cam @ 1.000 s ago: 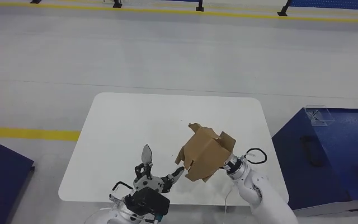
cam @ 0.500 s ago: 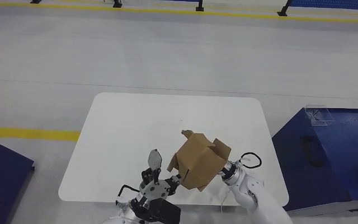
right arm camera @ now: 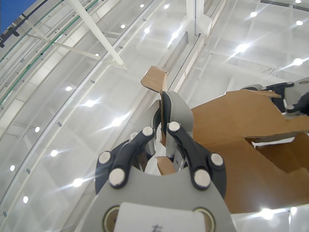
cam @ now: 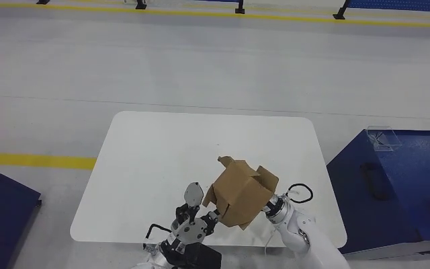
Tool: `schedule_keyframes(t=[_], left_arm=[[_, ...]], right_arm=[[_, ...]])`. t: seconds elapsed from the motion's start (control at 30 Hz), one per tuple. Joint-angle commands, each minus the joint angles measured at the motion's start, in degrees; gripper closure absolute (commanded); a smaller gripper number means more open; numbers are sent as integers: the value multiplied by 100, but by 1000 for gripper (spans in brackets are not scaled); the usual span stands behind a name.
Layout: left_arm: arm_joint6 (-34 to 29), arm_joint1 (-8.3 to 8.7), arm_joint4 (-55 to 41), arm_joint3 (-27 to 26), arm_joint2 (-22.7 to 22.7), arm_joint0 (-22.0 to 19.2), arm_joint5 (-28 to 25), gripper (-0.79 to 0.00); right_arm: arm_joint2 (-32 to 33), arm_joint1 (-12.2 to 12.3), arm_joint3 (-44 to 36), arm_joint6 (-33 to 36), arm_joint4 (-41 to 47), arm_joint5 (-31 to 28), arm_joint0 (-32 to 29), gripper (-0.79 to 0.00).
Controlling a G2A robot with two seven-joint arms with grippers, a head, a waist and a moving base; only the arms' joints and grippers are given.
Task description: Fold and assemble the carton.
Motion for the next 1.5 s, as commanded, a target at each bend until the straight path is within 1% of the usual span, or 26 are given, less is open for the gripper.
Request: schedule_keyframes(t=[0.0,0.13,0.23,0.37,0.43,0.47,0.67,0.77,0.83,0.9,0.93,0.97,1.0,1.03,1.07,1.2,1.23,1.27,1.47], left_arm=[[7,-9,185,53,34,-16,54,-631],[-6,-38,420,137,149,-28,181,-653],[-51,-59,480,160,185,-44,261,-643],[-137,-93,503,152,216,-64,429,-622],[-146,-105,469,145,221,-73,428,-610],[-159,-110,459,138,219,-74,422,-616],[-181,-139,321,55,203,-39,467,-597],[-169,-151,337,24,217,-22,471,-576],[-182,-159,392,27,229,-18,465,-548],[-201,-168,419,24,242,-16,466,-471],[-208,-172,427,28,244,-15,454,-388],[-218,-177,425,25,244,-14,451,-351],[-223,-181,421,29,242,-11,454,-265],[-225,-184,418,32,239,-8,452,-157],[-235,-188,422,36,234,-2,453,0],[-209,-198,440,43,224,30,468,0],[-198,-200,455,42,215,40,501,0],[-185,-203,472,43,207,53,545,0],[-156,-205,488,34,199,57,600,0]], right_arm=[[-2,-12,2,-14,137,50,-9,0],[7,-32,20,-158,499,191,-1,0],[48,-30,-4,-305,438,271,46,0],[79,-28,-53,-309,105,305,43,0],[110,-24,-89,-250,-194,246,42,0],[117,-23,-96,-197,-326,227,31,0],[158,-23,-103,98,-832,221,-1,0],[180,-16,-146,231,-1185,162,-29,0],[172,-18,-161,321,-1286,180,-60,0],[181,-17,-173,383,-1364,186,-79,0],[187,-18,-171,405,-1380,185,-88,0],[191,-20,-170,419,-1389,180,-95,0],[194,-21,-170,428,-1399,181,-102,0],[197,-23,-172,433,-1410,181,-111,0],[200,-24,-178,434,-1423,179,-119,0],[189,-27,-209,418,-1509,206,-151,0],[189,-27,-209,418,-1509,206,-151,-277],[189,-27,-209,418,-1509,206,-151,-785],[189,-27,-209,418,-1509,206,-151,-785]])
